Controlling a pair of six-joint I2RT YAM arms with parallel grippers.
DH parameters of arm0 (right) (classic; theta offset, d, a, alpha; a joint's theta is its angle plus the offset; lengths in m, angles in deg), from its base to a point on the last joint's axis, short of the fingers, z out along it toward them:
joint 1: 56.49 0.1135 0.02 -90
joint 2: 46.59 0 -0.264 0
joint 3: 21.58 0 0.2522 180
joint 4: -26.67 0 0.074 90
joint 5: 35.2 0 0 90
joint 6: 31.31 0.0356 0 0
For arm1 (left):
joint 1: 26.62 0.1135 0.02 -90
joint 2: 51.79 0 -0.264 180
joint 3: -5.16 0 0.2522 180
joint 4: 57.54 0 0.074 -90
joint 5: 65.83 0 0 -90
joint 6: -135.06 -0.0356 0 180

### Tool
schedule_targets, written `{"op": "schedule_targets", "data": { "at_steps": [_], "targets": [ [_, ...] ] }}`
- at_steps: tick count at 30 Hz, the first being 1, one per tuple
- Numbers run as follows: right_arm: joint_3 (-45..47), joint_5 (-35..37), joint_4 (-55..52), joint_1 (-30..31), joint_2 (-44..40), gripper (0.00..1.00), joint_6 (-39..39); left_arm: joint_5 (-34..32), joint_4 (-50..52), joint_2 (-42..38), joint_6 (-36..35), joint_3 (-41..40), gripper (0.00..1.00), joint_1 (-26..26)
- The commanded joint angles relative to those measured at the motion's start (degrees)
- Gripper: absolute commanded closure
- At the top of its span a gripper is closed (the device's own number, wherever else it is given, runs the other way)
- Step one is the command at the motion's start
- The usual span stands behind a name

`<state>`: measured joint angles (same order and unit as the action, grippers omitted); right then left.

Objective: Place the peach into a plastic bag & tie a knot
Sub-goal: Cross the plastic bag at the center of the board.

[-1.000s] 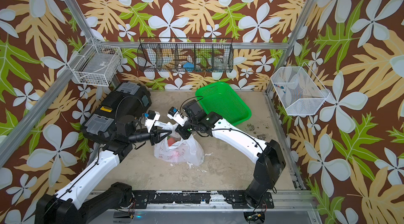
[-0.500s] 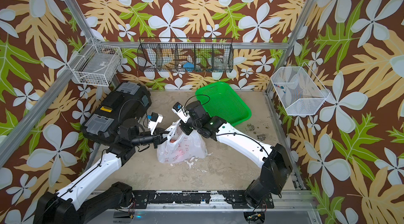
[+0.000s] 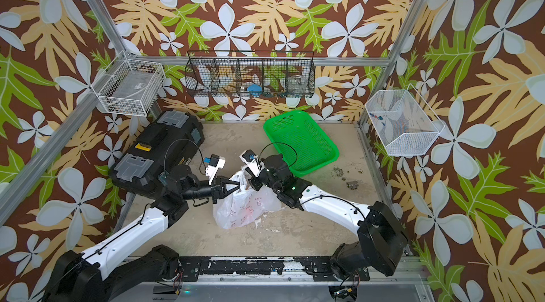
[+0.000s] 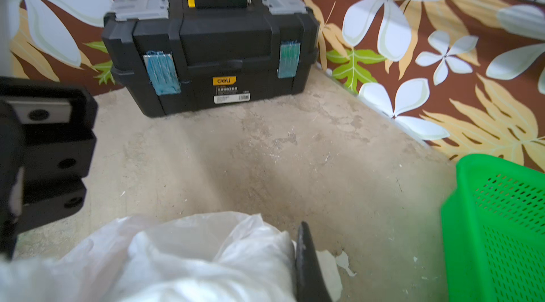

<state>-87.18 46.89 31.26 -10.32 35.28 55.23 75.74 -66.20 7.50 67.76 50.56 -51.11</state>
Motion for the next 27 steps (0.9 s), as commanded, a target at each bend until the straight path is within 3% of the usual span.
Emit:
{"op": "schedule_targets", "data": {
  "at_steps": [1, 7, 10, 15, 20, 27],
  "targets": [
    [2.2, -2.3, 15.3, 0.1, -1.2, 0.98, -0.9, -1.0, 6.9, -0.6, -5.2, 2.5, 0.91, -0.1],
    [8.0, -4.9, 23.6, 0.1, -2.0, 1.00, -2.7, -3.2, 19.2, -2.0, -10.7, 8.3, 0.64, 0.4],
    [9.6, -5.3, 26.3, 0.1, -1.5, 1.00, -4.1, -2.3, 19.9, -4.3, -8.7, 10.9, 0.56, 3.0],
    [10.6, -5.3, 28.6, 0.0, -1.0, 1.00, -5.9, -0.5, 18.2, -5.8, -6.1, 14.0, 0.53, 8.2],
    [10.2, -4.9, 29.3, 0.0, -0.3, 1.00, -7.0, 2.2, 13.6, 0.0, -3.3, 12.5, 0.53, 8.4],
    [9.5, -6.7, 29.7, 0.1, -0.9, 0.98, -6.7, 1.5, -2.9, 2.0, 4.3, 2.1, 0.53, 7.0]
  ]
}}
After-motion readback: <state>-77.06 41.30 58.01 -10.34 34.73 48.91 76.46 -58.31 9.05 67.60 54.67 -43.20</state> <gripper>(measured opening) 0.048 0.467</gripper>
